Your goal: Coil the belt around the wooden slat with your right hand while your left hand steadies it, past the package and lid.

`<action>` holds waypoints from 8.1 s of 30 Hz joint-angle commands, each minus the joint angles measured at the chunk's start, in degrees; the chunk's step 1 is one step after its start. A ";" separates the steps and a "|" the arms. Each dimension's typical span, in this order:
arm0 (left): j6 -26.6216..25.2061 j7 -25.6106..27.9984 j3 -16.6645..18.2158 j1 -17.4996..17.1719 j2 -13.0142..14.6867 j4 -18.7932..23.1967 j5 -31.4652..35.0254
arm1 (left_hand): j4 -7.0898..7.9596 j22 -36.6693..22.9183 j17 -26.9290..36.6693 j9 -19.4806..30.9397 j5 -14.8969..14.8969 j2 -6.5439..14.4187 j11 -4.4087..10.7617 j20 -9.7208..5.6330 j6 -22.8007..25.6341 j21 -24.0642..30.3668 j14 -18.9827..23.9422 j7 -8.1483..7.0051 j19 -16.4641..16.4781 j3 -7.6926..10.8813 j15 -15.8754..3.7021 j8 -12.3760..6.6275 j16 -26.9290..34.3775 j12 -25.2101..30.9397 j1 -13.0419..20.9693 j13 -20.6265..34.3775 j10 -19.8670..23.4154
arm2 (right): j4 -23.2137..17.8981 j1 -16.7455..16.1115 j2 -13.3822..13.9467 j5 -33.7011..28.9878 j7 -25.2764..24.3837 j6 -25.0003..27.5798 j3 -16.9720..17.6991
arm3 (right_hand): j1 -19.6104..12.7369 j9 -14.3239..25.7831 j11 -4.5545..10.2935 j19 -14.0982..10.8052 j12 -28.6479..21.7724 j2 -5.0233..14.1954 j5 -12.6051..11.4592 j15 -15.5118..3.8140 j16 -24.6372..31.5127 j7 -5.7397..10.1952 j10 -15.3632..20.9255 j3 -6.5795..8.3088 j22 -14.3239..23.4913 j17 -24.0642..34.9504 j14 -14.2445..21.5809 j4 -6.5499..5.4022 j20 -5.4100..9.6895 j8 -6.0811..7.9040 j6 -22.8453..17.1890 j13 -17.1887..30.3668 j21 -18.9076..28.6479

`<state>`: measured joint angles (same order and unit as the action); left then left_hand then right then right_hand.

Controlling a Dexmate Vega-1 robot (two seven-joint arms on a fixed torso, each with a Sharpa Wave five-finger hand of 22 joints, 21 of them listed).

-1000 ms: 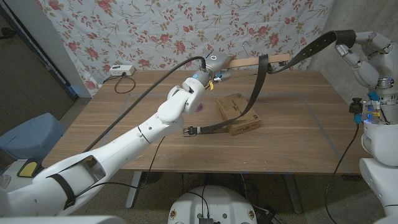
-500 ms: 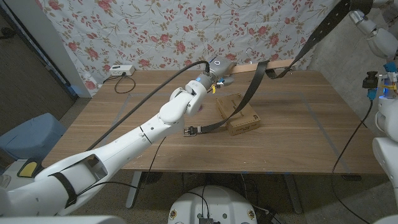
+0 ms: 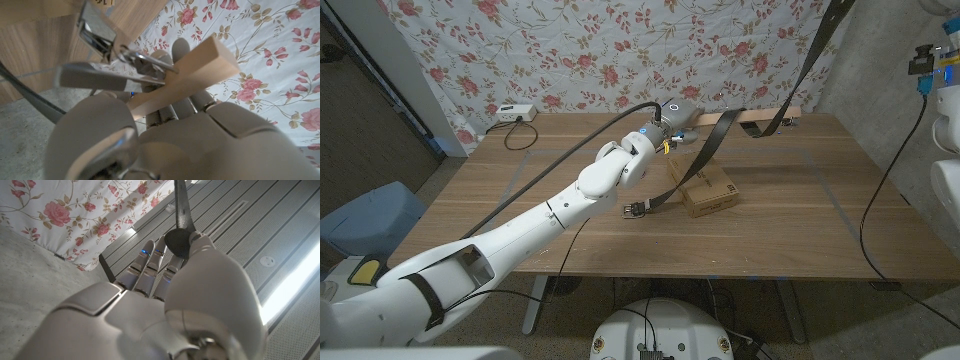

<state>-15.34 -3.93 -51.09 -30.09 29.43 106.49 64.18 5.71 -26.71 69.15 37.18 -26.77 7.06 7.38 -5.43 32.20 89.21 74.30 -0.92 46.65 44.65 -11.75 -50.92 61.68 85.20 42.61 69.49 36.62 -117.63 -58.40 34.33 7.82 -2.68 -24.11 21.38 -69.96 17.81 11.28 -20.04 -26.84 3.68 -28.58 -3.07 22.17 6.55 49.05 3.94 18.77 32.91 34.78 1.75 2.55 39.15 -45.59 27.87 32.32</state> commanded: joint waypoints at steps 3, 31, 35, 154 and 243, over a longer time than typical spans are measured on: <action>2.62 -1.85 -0.62 0.77 0.88 0.08 -0.04 | 3.39 -0.17 0.08 -0.08 -0.22 1.81 0.15 -3.97 -0.09 0.02 -0.06 0.06 0.18 3.26 -0.17 -0.35 -0.18 0.09 -1.20 -0.06 0.49 | 3.59 16.35 12.81 3.82 0.61 21.20 -12.34 | -0.32 9.86 0.18 0.06 0.25 -0.31 0.35 -10.16 -0.41 2.79 0.71 -0.33 -0.32 -0.10 0.80 -0.05 3.63 3.19 -3.84 -0.06 0.09; 3.83 4.31 2.62 -4.55 3.05 5.20 1.16 | 3.41 -0.12 0.06 -0.30 -0.43 1.70 0.09 -3.84 -0.43 0.00 0.04 -0.13 0.02 3.25 -0.15 -1.29 -0.44 0.03 -1.37 0.01 0.44 | 48.89 59.69 0.51 -2.58 16.89 24.62 -54.81 | -0.85 9.33 -0.21 -0.23 0.99 0.66 0.87 -10.01 -2.16 2.21 0.54 -1.57 -2.14 -0.98 0.71 -0.36 3.15 2.72 -3.60 0.44 0.25; 4.05 5.84 3.29 -5.25 3.39 5.86 1.38 | 3.42 -0.14 0.08 -0.44 -0.46 1.67 0.09 -3.87 -0.37 0.02 0.02 -0.01 0.06 3.25 -0.14 -1.33 -0.45 0.33 -1.39 0.48 0.32 | 57.85 63.29 -2.98 -3.80 18.96 21.81 -57.99 | -0.91 9.33 -0.28 -0.24 1.09 0.72 0.91 -9.97 -2.34 2.16 0.50 -1.69 -2.30 -1.06 0.65 -0.39 3.14 2.70 -3.59 0.44 0.26; -1.99 14.97 5.39 1.97 -1.52 -4.63 -9.59 | 3.34 0.09 0.54 -2.13 -0.45 1.90 0.40 -3.97 -1.36 0.03 0.27 -0.11 0.28 3.21 -0.21 -4.25 0.15 1.14 -1.61 0.28 0.18 | 20.96 -19.12 16.08 9.55 -14.81 -3.78 -24.91 | -3.43 9.35 -0.91 1.06 2.83 2.65 1.70 -9.93 -5.47 1.68 1.31 -6.62 -6.72 -1.76 1.36 -1.18 2.43 1.56 -4.23 1.71 0.67; -2.14 6.78 2.60 3.12 -0.27 -1.83 -9.27 | 3.35 0.06 0.06 -3.32 -0.43 1.89 0.45 -3.93 -2.06 0.13 -0.04 -0.34 0.06 3.18 -0.21 -6.10 -0.36 0.60 -1.65 -0.56 0.37 | 25.99 31.63 4.81 -62.79 -40.44 47.40 -52.68 | -3.47 8.36 0.28 0.20 6.48 3.78 2.82 -10.37 -5.81 4.43 1.99 -11.11 -7.28 -0.58 2.37 -2.36 4.18 1.36 -4.57 -0.04 2.11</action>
<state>-17.15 3.36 -48.90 -26.55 28.90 103.99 54.62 7.36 -26.33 69.22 33.61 -26.96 7.29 7.37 -5.43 29.84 89.20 74.31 -1.24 46.65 46.30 -11.75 -56.49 61.41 86.20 41.95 69.37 36.58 -96.78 -37.01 37.11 -56.21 -52.67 21.37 -23.75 -73.43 17.82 11.46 -19.32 -20.57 6.75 -25.91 -3.70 16.52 8.12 51.09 -6.57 11.46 32.01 36.84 -0.53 2.42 40.16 -47.89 27.87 33.93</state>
